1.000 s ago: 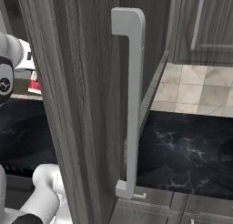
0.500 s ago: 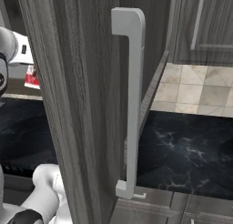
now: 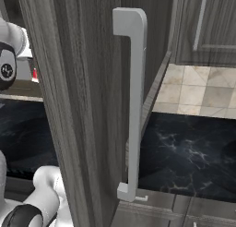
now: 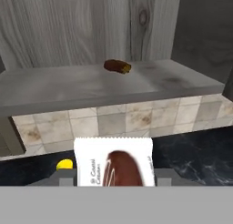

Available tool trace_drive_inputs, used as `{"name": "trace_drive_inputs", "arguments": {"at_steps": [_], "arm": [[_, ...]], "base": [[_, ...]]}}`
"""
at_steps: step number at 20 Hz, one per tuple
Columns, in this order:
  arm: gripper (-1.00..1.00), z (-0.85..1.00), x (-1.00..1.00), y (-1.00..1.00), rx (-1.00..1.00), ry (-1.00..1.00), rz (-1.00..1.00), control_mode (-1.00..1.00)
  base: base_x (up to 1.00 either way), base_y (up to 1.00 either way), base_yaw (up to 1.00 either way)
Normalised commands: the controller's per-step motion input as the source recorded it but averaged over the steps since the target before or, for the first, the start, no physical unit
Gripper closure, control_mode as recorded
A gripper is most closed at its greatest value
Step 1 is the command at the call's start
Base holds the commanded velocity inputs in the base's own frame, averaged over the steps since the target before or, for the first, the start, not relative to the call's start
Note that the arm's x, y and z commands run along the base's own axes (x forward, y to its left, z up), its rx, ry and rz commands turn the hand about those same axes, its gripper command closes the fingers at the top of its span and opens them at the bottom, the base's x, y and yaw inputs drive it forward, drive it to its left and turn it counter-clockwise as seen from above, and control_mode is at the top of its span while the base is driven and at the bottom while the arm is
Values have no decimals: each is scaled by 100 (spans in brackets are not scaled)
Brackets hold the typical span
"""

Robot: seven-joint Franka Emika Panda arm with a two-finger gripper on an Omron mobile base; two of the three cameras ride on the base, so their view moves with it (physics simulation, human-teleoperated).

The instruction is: Pick the canned food and bar from the counter and place them in the cabinets closest to them.

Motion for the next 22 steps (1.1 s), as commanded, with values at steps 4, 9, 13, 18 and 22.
{"name": "trace_drive_inputs", "arguments": {"at_steps": [4, 9, 13, 18, 22], "arm": [[100, 0, 39, 0, 0, 1, -4, -100], [100, 0, 35, 0, 0, 1, -2, -100], [100, 0, 36, 0, 2, 3, -1, -100], [100, 0, 40, 0, 2, 6, -1, -100], [100, 1, 37, 0, 1, 5, -2, -100]], "base": [[0, 0, 0], [0, 0, 0], [0, 0, 0], [0, 0, 0], [0, 0, 0]]}}
